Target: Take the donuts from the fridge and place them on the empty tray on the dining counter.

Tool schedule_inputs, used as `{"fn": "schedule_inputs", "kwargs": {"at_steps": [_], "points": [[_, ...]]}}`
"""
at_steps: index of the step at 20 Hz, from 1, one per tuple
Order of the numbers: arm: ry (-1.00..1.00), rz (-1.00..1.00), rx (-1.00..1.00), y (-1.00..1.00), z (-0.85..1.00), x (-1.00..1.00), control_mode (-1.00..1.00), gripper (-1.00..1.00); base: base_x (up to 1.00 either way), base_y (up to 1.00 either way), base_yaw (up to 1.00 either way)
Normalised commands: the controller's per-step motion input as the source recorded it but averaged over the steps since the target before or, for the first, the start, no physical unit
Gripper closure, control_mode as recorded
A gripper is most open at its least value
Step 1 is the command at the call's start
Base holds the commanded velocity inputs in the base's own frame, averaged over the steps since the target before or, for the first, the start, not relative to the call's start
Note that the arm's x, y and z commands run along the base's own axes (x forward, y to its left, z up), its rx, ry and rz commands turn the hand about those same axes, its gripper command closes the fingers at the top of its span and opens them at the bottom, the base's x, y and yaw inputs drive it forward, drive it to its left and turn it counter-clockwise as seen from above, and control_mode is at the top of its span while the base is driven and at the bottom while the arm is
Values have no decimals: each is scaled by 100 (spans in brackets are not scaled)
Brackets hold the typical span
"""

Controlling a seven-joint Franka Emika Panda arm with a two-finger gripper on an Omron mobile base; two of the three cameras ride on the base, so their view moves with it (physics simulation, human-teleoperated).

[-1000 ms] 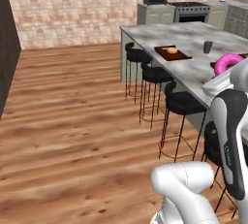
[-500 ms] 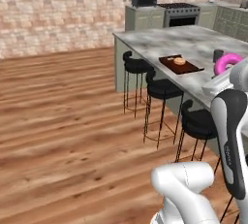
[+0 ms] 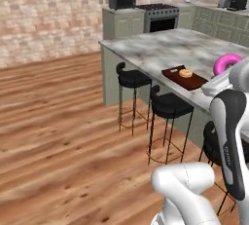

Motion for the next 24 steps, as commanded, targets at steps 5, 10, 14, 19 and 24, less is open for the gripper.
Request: {"fn": "schedule_inputs", "kwargs": {"at_steps": [5,10,14,19,24], "points": [[0,0,0,0,0,0,100,100,100,32,-45],[0,0,0,0,0,0,100,100,100,44,-54],[0,0,0,0,0,0,100,100,95,62,-58],[0,0,0,0,0,0,100,100,66,42,-70],[0,0,0,0,0,0,100,100,65,36,-77]]}}
